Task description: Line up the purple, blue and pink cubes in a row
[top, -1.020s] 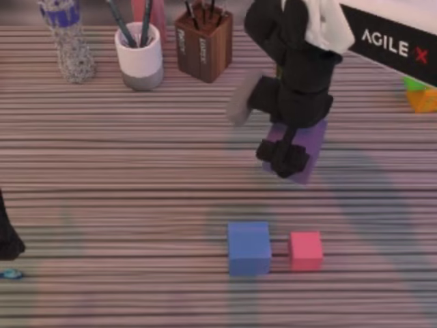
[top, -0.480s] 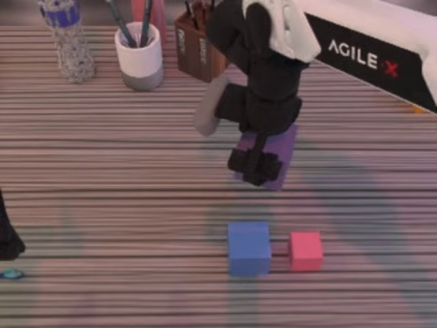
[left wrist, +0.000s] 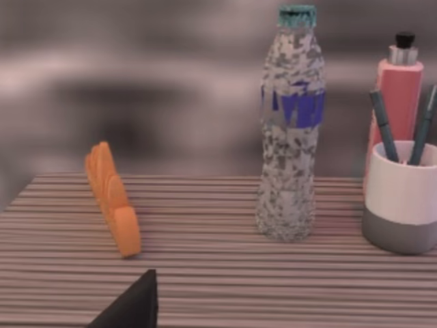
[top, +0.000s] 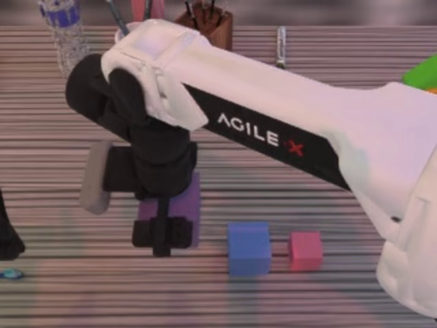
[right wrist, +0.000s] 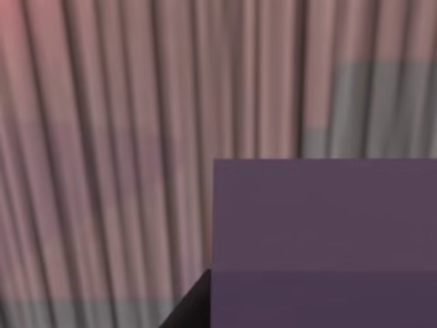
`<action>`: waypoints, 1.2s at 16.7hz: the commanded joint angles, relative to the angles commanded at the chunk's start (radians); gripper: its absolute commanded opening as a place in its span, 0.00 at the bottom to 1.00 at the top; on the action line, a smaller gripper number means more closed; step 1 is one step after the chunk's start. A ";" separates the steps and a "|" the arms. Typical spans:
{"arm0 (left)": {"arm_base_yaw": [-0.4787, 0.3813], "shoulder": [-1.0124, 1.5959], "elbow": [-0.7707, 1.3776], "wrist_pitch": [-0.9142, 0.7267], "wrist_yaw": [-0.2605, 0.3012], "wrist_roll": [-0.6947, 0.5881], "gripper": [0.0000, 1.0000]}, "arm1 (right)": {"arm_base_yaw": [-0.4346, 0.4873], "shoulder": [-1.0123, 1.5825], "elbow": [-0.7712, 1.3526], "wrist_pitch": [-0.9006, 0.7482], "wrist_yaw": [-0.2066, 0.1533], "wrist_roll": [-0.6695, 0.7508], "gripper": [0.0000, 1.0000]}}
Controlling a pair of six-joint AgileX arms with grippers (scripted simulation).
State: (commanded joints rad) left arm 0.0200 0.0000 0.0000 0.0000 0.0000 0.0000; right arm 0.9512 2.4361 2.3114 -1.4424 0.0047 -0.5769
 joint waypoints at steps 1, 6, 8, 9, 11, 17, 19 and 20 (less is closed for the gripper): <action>0.000 0.000 0.000 0.000 0.000 0.000 1.00 | 0.020 0.005 0.015 -0.008 0.000 0.001 0.00; 0.000 0.000 0.000 0.000 0.000 0.000 1.00 | 0.028 0.004 0.022 -0.011 -0.001 0.004 0.00; 0.000 0.000 0.000 0.000 0.000 0.000 1.00 | 0.029 0.003 0.005 0.006 0.000 0.003 0.00; 0.000 0.000 0.000 0.000 0.000 0.000 1.00 | 0.029 0.001 -0.019 0.030 0.000 0.003 0.00; 0.000 0.000 0.000 0.000 0.000 0.000 1.00 | 0.028 0.002 -0.086 0.099 0.000 0.004 0.00; 0.000 0.000 0.000 0.000 0.000 0.000 1.00 | 0.033 0.008 -0.254 0.265 0.000 0.003 0.00; 0.000 0.000 0.000 0.000 0.000 0.000 1.00 | 0.033 0.008 -0.254 0.265 0.000 0.003 0.00; 0.000 0.000 0.000 0.000 0.000 0.000 1.00 | 0.033 0.008 -0.254 0.265 0.000 0.003 0.00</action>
State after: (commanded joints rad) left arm 0.0200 0.0000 0.0000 0.0000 0.0000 0.0000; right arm 0.9838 2.4441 2.0574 -1.1775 0.0051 -0.5742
